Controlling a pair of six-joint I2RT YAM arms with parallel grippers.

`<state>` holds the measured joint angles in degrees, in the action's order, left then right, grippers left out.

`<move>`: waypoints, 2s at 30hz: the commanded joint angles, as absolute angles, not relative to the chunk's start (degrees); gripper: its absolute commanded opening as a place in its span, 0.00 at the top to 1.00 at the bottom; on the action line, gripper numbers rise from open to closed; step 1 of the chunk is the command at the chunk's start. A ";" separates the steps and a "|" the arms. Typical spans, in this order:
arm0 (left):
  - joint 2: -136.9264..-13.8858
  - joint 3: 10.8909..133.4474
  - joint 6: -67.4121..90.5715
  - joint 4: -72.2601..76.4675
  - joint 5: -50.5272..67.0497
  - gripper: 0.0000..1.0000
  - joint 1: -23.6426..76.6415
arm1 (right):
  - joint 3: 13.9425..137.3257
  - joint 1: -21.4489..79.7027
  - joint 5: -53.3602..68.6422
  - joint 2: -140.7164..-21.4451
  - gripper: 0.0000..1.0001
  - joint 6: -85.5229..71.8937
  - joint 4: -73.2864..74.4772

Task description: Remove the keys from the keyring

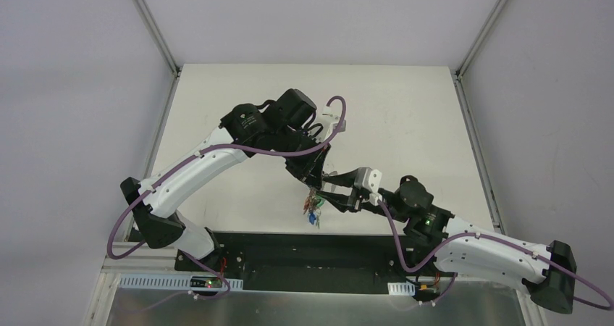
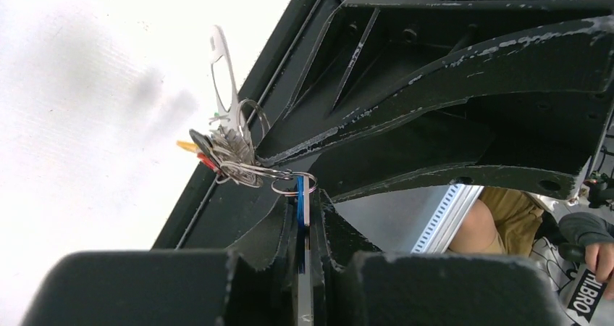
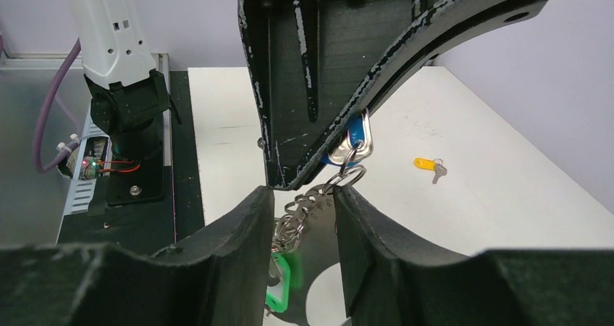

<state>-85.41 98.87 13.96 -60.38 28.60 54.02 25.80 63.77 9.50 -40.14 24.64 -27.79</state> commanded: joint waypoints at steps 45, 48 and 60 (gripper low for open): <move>-84.62 100.41 25.31 -59.95 43.35 1.00 51.27 | 26.51 63.96 10.11 -31.44 1.00 24.26 -28.74; -83.89 99.33 26.14 -60.01 42.35 1.00 49.67 | 25.99 63.95 9.03 -30.13 1.00 23.07 -28.53; -83.50 94.88 25.46 -59.62 41.35 1.00 48.46 | 19.39 63.95 5.36 -25.83 0.89 17.75 -42.38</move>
<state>-85.38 95.00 24.93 -58.74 43.00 49.45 18.79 63.90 6.35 -27.29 20.40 -34.30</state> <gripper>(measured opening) 0.058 0.029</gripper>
